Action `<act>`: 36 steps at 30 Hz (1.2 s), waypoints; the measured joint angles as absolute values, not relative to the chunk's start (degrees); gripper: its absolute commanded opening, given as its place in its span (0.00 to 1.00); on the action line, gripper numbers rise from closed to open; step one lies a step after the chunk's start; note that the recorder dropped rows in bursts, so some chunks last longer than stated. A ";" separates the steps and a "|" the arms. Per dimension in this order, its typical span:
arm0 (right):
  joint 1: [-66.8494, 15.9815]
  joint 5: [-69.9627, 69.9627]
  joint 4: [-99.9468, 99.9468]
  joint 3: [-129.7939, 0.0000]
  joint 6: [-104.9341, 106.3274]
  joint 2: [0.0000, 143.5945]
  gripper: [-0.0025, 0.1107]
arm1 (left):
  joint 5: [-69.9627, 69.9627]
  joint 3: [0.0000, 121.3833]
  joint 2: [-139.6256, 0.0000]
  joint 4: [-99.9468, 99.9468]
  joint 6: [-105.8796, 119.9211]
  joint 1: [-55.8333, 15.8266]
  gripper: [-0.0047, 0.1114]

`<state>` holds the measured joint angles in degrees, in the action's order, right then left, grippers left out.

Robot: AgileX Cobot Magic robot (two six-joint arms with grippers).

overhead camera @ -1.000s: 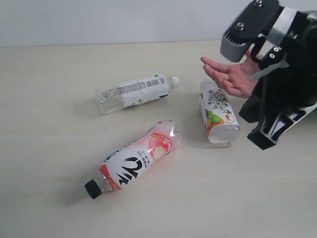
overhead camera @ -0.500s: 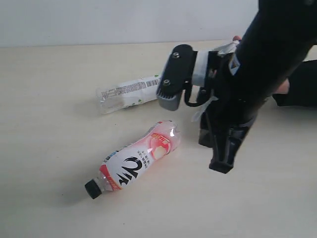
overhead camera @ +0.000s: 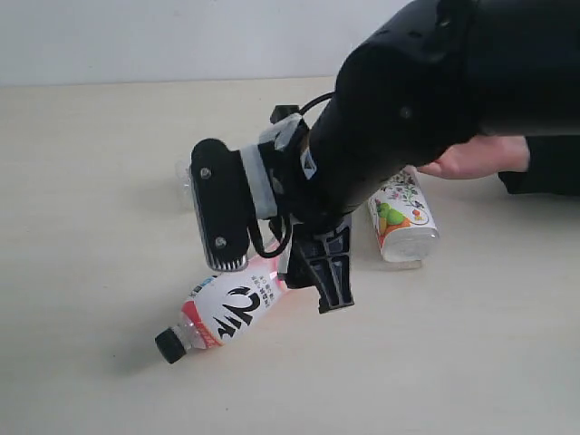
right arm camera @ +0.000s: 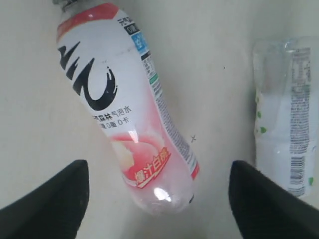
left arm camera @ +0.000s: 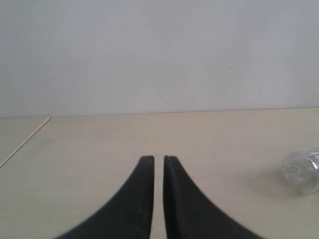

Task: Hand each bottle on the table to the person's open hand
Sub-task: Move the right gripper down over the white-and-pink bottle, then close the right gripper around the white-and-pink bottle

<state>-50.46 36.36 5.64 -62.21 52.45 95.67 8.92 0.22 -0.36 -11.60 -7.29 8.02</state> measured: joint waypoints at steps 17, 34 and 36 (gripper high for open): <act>-54.57 30.12 12.89 -62.21 54.69 106.86 0.75 | 8.92 0.22 -0.36 -11.60 -7.29 8.02 0.12; -54.57 26.89 12.35 -62.43 53.09 110.18 0.12 | 8.92 0.22 -0.36 -11.60 -7.29 8.02 0.12; -54.57 26.67 12.24 -62.43 52.71 110.18 0.02 | 8.92 0.22 -0.36 -11.60 -7.29 8.02 0.12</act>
<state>-54.57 26.67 12.24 -62.43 52.71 110.18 8.92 0.22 -0.36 -11.60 -7.29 8.02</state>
